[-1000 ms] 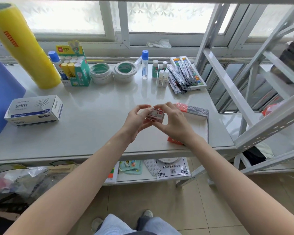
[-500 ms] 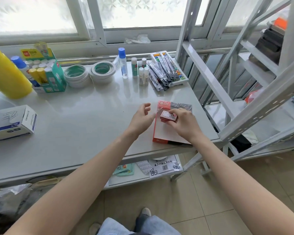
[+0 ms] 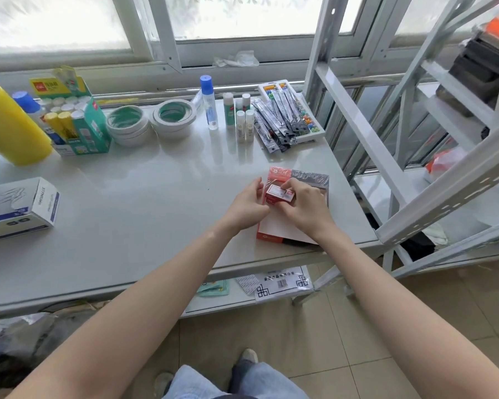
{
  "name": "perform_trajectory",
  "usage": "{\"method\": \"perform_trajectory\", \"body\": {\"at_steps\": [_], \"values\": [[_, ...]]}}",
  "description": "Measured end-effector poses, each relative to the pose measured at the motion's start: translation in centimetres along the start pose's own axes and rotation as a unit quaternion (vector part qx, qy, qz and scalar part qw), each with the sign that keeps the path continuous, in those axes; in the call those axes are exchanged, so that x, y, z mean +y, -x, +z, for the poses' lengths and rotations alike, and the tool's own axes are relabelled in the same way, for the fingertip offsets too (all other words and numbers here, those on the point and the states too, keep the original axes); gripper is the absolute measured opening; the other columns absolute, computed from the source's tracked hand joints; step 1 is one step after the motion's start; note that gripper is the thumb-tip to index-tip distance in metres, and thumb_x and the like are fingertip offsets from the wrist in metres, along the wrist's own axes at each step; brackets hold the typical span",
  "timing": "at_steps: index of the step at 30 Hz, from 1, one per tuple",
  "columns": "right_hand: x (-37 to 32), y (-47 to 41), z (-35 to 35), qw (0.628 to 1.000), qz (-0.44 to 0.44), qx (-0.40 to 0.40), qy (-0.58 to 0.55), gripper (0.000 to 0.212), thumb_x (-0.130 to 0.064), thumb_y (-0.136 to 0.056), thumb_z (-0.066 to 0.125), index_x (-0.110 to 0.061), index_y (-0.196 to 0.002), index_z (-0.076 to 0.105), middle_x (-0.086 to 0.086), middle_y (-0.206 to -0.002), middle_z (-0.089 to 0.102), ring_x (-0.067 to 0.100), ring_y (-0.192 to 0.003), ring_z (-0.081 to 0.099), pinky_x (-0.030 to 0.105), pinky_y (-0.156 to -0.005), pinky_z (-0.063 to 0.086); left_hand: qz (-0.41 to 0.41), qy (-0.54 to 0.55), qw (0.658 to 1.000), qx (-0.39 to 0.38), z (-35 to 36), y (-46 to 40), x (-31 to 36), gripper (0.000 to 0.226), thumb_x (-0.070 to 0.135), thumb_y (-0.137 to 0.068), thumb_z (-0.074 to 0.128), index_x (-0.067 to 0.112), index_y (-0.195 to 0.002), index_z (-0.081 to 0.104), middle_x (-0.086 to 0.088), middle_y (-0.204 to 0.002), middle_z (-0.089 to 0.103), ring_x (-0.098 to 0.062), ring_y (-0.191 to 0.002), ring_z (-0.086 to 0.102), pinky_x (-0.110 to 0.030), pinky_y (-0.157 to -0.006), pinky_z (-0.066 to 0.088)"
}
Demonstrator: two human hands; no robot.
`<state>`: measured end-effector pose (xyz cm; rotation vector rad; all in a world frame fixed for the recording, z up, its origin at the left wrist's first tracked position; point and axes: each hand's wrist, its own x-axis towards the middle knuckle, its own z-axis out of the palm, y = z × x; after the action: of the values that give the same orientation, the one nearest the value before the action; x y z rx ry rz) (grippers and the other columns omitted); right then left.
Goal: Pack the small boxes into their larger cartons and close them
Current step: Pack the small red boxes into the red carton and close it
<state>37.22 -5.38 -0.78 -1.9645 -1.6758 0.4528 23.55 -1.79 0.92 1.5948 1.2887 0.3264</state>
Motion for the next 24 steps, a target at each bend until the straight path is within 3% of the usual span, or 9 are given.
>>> {"method": "perform_trajectory", "body": {"at_steps": [3,7,12,15,19,22,24], "values": [[0.0,-0.3,0.2,1.000,0.007,-0.006,0.011,0.026,-0.020,-0.081,0.064,-0.008,-0.103,0.059,0.014,-0.106,0.067,0.029,-0.101,0.060,0.033,-0.078,0.041,0.006,-0.008,1.000,-0.003,0.0,-0.1,-0.1,0.069,0.001,-0.080,0.048,0.008,-0.145,0.027,-0.009,-0.143,0.044,-0.020,-0.134,0.041,-0.030,-0.111,0.033],[-0.3,-0.5,0.6,0.999,-0.011,0.005,0.045,0.024,-0.017,-0.084,0.059,-0.006,-0.105,0.060,0.014,-0.109,0.056,0.031,-0.098,0.058,0.033,-0.076,0.040,0.034,-0.038,0.999,-0.003,-0.1,-0.5,-0.4,0.064,0.005,-0.072,0.045,0.021,-0.133,0.047,-0.011,-0.131,0.053,-0.023,-0.123,0.049,-0.032,-0.105,0.037],[-0.5,-1.0,0.8,0.998,-0.019,0.035,0.040,0.028,-0.013,-0.085,0.061,-0.007,-0.112,0.061,0.015,-0.112,0.050,0.032,-0.096,0.059,0.033,-0.079,0.043,0.041,-0.057,0.997,-0.018,-0.2,-0.4,-0.6,0.066,-0.001,-0.073,0.044,0.022,-0.136,0.045,-0.011,-0.130,0.050,-0.024,-0.124,0.048,-0.037,-0.108,0.038],[-0.9,-0.8,1.3,0.995,-0.037,0.038,0.088,0.028,-0.015,-0.085,0.061,-0.007,-0.112,0.058,0.015,-0.110,0.051,0.036,-0.092,0.061,0.037,-0.069,0.045,0.043,-0.071,0.997,-0.009,-0.6,-0.3,-1.0,0.066,-0.002,-0.076,0.046,0.019,-0.138,0.043,-0.011,-0.132,0.048,-0.023,-0.125,0.047,-0.030,-0.107,0.035],[-1.5,-0.7,1.8,0.980,-0.045,0.057,0.188,0.045,-0.026,-0.077,0.071,-0.008,-0.112,0.050,0.017,-0.105,0.052,0.036,-0.074,0.065,0.038,-0.053,0.048,0.051,-0.102,0.993,0.000,-1.3,0.0,-1.7,0.063,-0.003,-0.077,0.047,0.016,-0.137,0.044,-0.012,-0.129,0.051,-0.023,-0.124,0.049,-0.026,-0.105,0.034],[-1.4,-0.9,1.9,0.968,-0.046,0.077,0.235,0.053,-0.038,-0.067,0.078,-0.006,-0.101,0.053,0.015,-0.090,0.062,0.034,-0.071,0.065,0.038,-0.061,0.050,0.049,-0.113,0.992,0.003,-1.7,0.2,-2.1,0.062,-0.002,-0.078,0.048,0.016,-0.137,0.044,-0.012,-0.131,0.051,-0.022,-0.125,0.048,-0.022,-0.102,0.032],[-1.3,-0.9,2.1,0.970,-0.050,0.079,0.225,0.052,-0.040,-0.070,0.075,-0.006,-0.103,0.052,0.014,-0.084,0.069,0.033,-0.075,0.068,0.039,-0.069,0.048,0.046,-0.112,0.993,0.009,-1.7,0.2,-2.2,0.062,-0.001,-0.078,0.048,0.015,-0.138,0.042,-0.012,-0.132,0.050,-0.022,-0.127,0.047,-0.023,-0.103,0.032]]}}
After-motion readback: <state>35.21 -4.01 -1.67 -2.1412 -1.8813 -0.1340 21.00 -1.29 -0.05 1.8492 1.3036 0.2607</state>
